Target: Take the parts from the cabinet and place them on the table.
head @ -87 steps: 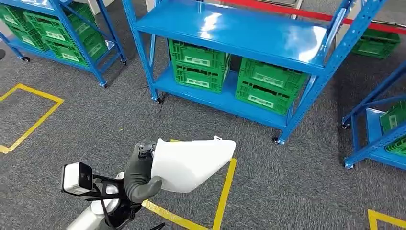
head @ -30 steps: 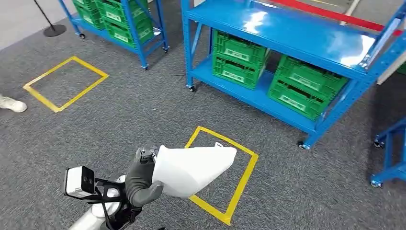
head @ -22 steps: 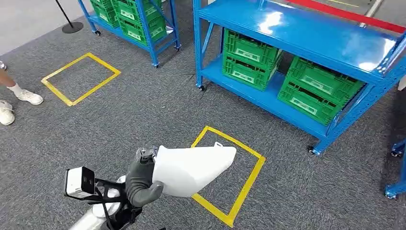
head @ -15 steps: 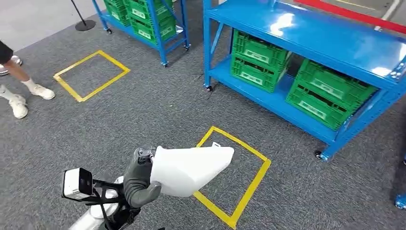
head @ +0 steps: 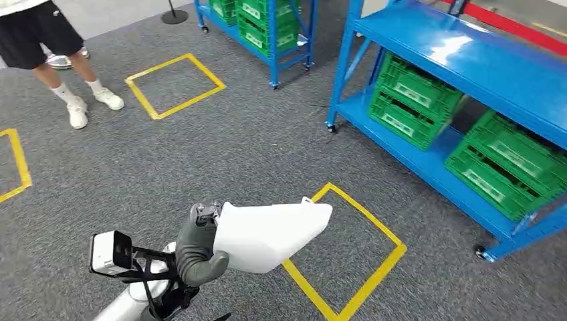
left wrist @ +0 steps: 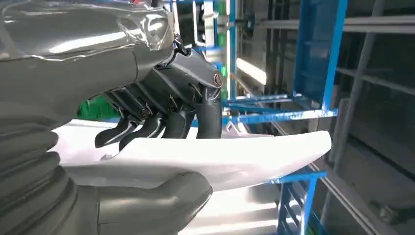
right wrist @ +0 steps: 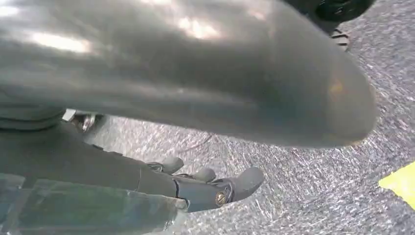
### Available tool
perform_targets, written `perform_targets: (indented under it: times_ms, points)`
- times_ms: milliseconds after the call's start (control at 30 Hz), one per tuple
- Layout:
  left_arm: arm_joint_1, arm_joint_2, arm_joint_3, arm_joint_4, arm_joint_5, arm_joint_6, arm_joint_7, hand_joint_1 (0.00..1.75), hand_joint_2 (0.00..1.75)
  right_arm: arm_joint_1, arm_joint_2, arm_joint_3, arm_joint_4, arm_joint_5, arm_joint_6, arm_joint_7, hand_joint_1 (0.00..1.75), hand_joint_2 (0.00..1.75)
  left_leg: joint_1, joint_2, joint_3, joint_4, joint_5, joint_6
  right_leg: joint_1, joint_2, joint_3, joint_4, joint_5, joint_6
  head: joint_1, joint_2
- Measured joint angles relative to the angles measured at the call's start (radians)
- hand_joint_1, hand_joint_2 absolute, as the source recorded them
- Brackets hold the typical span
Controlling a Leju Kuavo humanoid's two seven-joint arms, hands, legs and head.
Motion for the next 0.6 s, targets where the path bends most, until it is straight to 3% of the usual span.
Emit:
perform_targets:
  times_ms: [33,67,100,133,233,267,300,333,400,433,467,500,533,567,600]
  points:
    - [0.000,0.000,0.000,0.000,0.000,0.002,0.000,1.75,1.75,-0.002,-0.002,0.000,0.000,0.001,0.000,0.000,0.00,0.00,0.001,-0.014,0.000,0.005,-0.001,-0.002,-0.002,0.006,0.041,-0.091,0.042,0.010,0.000,0.000]
    - [0.000,0.000,0.000,0.000,0.000,0.003,0.000,1.75,1.75,-0.004,-0.003,0.000,0.000,0.003,0.000,0.000,0.00,0.00,0.002,-0.026,-0.002,0.013,-0.005,-0.008,-0.006,0.026,0.088,-0.191,0.081,0.018,0.000,0.000]
    - [-0.001,0.000,0.000,0.000,0.000,0.005,0.000,1.75,1.75,-0.004,-0.003,0.000,0.000,0.003,0.000,0.000,0.00,0.00,-0.001,-0.036,-0.008,0.024,-0.011,-0.015,-0.007,0.064,0.105,-0.232,0.092,0.012,0.001,0.000]
    - [-0.001,0.000,0.000,0.000,-0.001,0.008,0.000,1.75,1.75,-0.005,-0.002,0.001,0.000,0.004,0.000,0.001,0.00,0.00,-0.006,-0.044,-0.014,0.034,-0.016,-0.020,-0.007,0.052,0.105,-0.236,0.097,-0.004,0.000,0.000]
    - [0.000,0.000,0.000,0.000,-0.002,0.009,0.001,1.75,1.75,-0.014,0.000,0.001,0.000,0.005,0.000,0.002,0.00,0.00,0.000,-0.060,-0.023,0.034,-0.014,-0.023,0.002,0.032,0.109,-0.233,0.100,-0.019,0.000,0.000]
    - [0.001,0.001,0.001,0.000,-0.002,0.009,0.001,1.75,1.75,-0.016,0.006,0.001,-0.001,0.005,0.000,0.001,0.00,0.00,0.002,-0.049,-0.026,0.043,-0.020,-0.028,-0.007,0.020,0.111,-0.235,0.101,-0.024,0.001,0.000]
    - [-0.002,0.002,0.002,-0.001,-0.002,0.009,0.001,1.75,1.75,-0.016,0.002,0.001,0.000,0.005,0.000,0.001,0.00,0.00,-0.003,0.008,-0.042,0.074,-0.041,-0.035,-0.005,0.015,0.114,-0.235,0.099,-0.032,-0.004,0.000]
    - [-0.004,0.002,0.002,-0.001,-0.002,0.009,0.001,1.75,1.75,-0.015,0.003,0.001,0.000,0.005,0.000,0.001,0.00,0.00,0.002,0.041,-0.072,0.139,-0.075,-0.041,-0.001,0.008,0.115,-0.235,0.098,-0.036,-0.013,0.000]
    - [-0.002,0.002,0.001,0.000,-0.002,0.009,0.001,1.75,1.75,-0.010,0.003,0.001,0.000,0.005,0.000,0.001,0.00,0.00,0.009,0.063,-0.155,0.301,-0.142,-0.047,0.004,-0.012,0.114,-0.235,0.096,-0.039,-0.012,0.000]
    - [-0.001,0.002,0.000,0.000,-0.002,0.009,0.001,1.75,1.75,-0.008,0.003,0.001,0.000,0.005,0.000,0.001,0.00,0.00,0.011,0.064,-0.187,0.360,-0.157,-0.048,0.007,-0.024,0.114,-0.235,0.094,-0.041,-0.012,0.000]
    - [-0.001,0.003,0.000,0.000,-0.002,0.009,0.001,1.75,1.75,-0.008,0.003,0.001,0.000,0.005,0.000,0.001,0.00,0.00,0.011,0.065,-0.193,0.365,-0.146,-0.046,0.008,-0.036,0.115,-0.235,0.093,-0.042,-0.012,0.000]
    - [-0.001,0.003,0.000,0.000,-0.002,0.009,0.001,1.75,1.75,-0.009,0.003,0.001,0.000,0.005,0.000,0.001,0.00,0.00,0.011,0.066,-0.172,0.317,-0.115,-0.041,0.012,-0.046,0.116,-0.235,0.091,-0.044,-0.012,0.000]
    - [-0.001,0.003,0.001,0.000,-0.002,0.009,0.001,1.75,1.75,-0.010,0.005,0.001,0.000,0.005,0.000,0.001,0.00,0.00,0.008,0.069,-0.128,0.230,-0.072,-0.031,0.015,-0.055,0.118,-0.235,0.089,-0.042,-0.012,0.000]
    - [-0.002,0.003,0.001,-0.001,-0.003,0.009,0.002,1.75,1.75,-0.010,0.006,0.001,0.000,0.005,0.000,0.001,0.00,0.00,0.000,0.089,-0.075,0.134,-0.035,-0.015,0.017,-0.063,0.120,-0.236,0.088,-0.043,-0.012,0.000]
    - [-0.004,0.003,0.001,-0.003,-0.003,0.008,0.003,1.75,1.75,-0.010,0.013,0.001,0.000,0.005,0.000,0.001,0.00,0.00,-0.017,0.140,-0.030,0.054,-0.023,0.002,0.017,-0.072,0.124,-0.237,0.086,-0.044,-0.012,0.000]
